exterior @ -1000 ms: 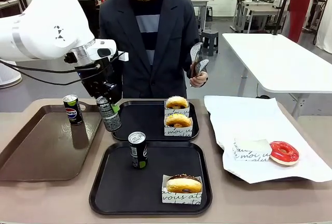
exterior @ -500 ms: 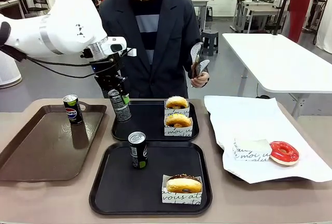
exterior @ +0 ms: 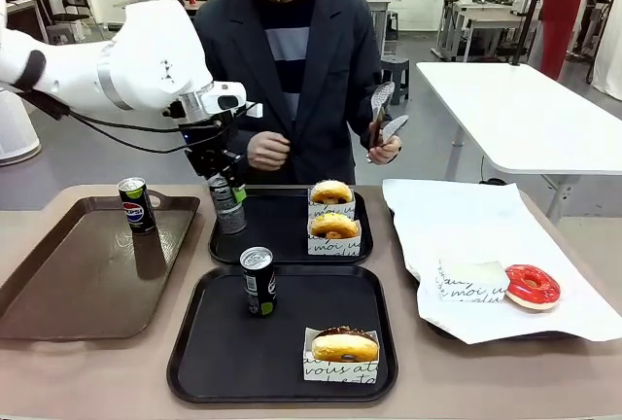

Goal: Set up donuts and drinks on trays.
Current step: Pick up one Pepsi coke from the Handle tray and place it on the Flat Tray without a Pepsi coke.

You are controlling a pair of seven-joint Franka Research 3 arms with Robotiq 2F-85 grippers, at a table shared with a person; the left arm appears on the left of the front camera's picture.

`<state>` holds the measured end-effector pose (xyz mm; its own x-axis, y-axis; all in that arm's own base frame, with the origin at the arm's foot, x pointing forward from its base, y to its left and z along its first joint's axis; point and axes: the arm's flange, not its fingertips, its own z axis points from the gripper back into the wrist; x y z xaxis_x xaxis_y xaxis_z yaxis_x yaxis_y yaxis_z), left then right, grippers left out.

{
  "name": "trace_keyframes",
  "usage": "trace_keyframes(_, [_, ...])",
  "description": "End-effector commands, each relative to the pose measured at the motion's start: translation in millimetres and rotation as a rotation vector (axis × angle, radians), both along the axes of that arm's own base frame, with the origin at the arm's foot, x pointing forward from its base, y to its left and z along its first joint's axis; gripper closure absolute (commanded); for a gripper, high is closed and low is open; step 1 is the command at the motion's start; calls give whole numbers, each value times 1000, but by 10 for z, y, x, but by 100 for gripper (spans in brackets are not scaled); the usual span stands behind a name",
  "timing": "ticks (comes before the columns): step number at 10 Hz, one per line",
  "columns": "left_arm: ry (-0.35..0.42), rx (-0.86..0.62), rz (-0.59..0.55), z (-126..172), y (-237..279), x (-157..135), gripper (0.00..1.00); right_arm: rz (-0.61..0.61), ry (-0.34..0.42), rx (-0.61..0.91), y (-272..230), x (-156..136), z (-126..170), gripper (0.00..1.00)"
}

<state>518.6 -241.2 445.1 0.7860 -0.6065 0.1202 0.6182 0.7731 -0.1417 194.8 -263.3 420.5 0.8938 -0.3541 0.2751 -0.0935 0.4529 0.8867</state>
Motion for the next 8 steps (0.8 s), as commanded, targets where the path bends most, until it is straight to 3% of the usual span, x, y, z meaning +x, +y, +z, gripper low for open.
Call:
trace_keyframes(1, [-2,59,-121,720,552,-1066,41,-3,-35,16,-19,24,4,0])
trace_keyframes(2, [-4,63,-125,738,739,-1396,41,-3,-35,16,-19,24,4,0])
trace_keyframes(3, [16,110,-114,684,846,-1523,41,-3,-35,16,-19,24,4,0])
trace_keyframes(5, [7,103,-92,647,868,-1583,41,-3,-35,16,-19,24,4,0])
trace_keyframes(7, [-62,89,-90,625,878,-1504,41,-3,-35,16,-19,24,4,0])
trace_keyframes(8, [28,109,-86,704,935,-1694,41,-3,-35,16,-19,24,4,0])
